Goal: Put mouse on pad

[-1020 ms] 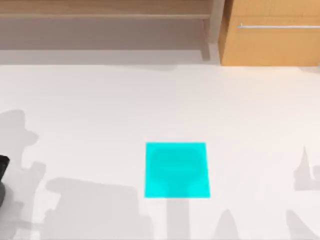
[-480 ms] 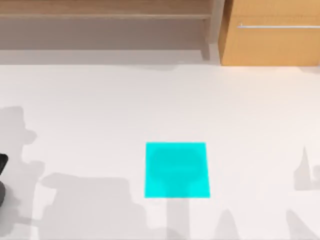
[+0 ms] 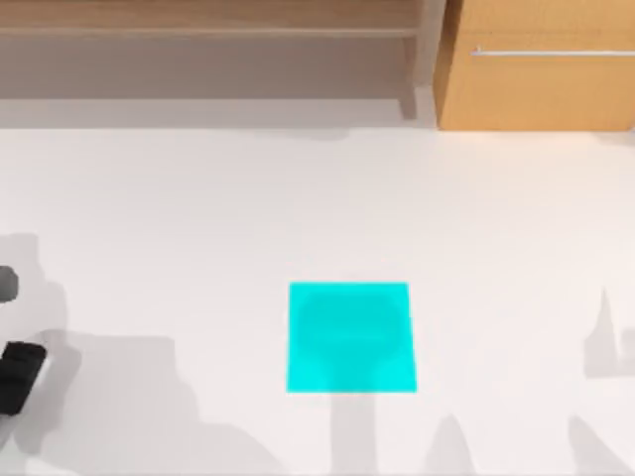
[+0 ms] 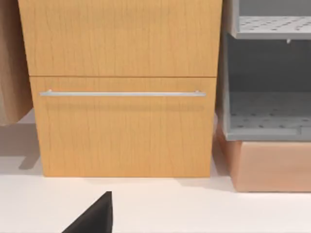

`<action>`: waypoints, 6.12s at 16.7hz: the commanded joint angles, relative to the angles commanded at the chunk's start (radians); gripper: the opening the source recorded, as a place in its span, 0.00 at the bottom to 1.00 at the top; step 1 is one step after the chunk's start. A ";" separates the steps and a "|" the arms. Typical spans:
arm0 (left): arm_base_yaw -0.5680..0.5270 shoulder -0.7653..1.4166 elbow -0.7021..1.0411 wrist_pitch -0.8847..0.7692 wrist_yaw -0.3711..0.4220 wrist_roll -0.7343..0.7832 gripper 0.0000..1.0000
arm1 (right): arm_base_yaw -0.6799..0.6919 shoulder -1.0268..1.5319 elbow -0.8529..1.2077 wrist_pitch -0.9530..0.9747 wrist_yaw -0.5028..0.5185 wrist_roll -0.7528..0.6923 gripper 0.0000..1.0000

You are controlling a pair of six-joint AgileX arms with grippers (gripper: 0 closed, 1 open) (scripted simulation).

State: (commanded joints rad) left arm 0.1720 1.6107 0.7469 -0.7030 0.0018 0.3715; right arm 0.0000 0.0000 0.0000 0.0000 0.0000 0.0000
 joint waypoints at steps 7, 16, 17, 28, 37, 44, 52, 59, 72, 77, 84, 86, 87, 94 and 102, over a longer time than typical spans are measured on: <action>0.002 0.057 -0.063 0.111 0.000 0.003 1.00 | 0.000 0.000 0.000 0.000 0.000 0.000 1.00; 0.002 0.057 -0.063 0.111 0.000 0.003 0.40 | 0.000 0.000 0.000 0.000 0.000 0.000 1.00; 0.002 0.057 -0.063 0.111 0.000 0.003 0.32 | 0.000 0.000 0.000 0.000 0.000 0.000 1.00; 0.002 0.057 -0.063 0.111 0.000 0.003 0.00 | 0.000 0.000 0.000 0.000 0.000 0.000 1.00; 0.000 -0.087 0.115 -0.198 0.009 0.006 0.00 | 0.000 0.000 0.000 0.000 0.000 0.000 1.00; -0.001 -0.185 0.245 -0.406 0.009 -0.002 0.00 | 0.000 0.000 0.000 0.000 0.000 0.000 1.00; -0.053 -0.149 0.249 -0.428 0.002 -0.138 0.00 | 0.000 0.000 0.000 0.000 0.000 0.000 1.00; -0.269 -0.024 0.291 -0.519 -0.021 -0.768 0.00 | 0.000 0.000 0.000 0.000 0.000 0.000 1.00; -0.737 0.341 0.506 -0.691 -0.020 -2.587 0.00 | 0.000 0.000 0.000 0.000 0.000 0.000 1.00; -0.854 0.445 0.646 -0.688 0.002 -3.193 0.00 | 0.000 0.000 0.000 0.000 0.000 0.000 1.00; -0.940 0.533 0.870 -0.613 0.024 -3.868 0.00 | 0.000 0.000 0.000 0.000 0.000 0.000 1.00; -0.951 0.548 0.930 -0.587 0.028 -4.005 0.00 | 0.000 0.000 0.000 0.000 0.000 0.000 1.00; -0.955 0.554 0.957 -0.575 0.029 -4.066 0.00 | 0.000 0.000 0.000 0.000 0.000 0.000 1.00; -0.965 0.573 1.068 -0.522 0.031 -4.290 0.00 | 0.000 0.000 0.000 0.000 0.000 0.000 1.00; -0.959 0.571 1.063 -0.520 0.031 -4.288 0.00 | 0.000 0.000 0.000 0.000 0.000 0.000 1.00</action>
State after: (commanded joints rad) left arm -0.7873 2.1819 1.8100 -1.2230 0.0330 -3.9160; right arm 0.0000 0.0000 0.0000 0.0000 0.0000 0.0000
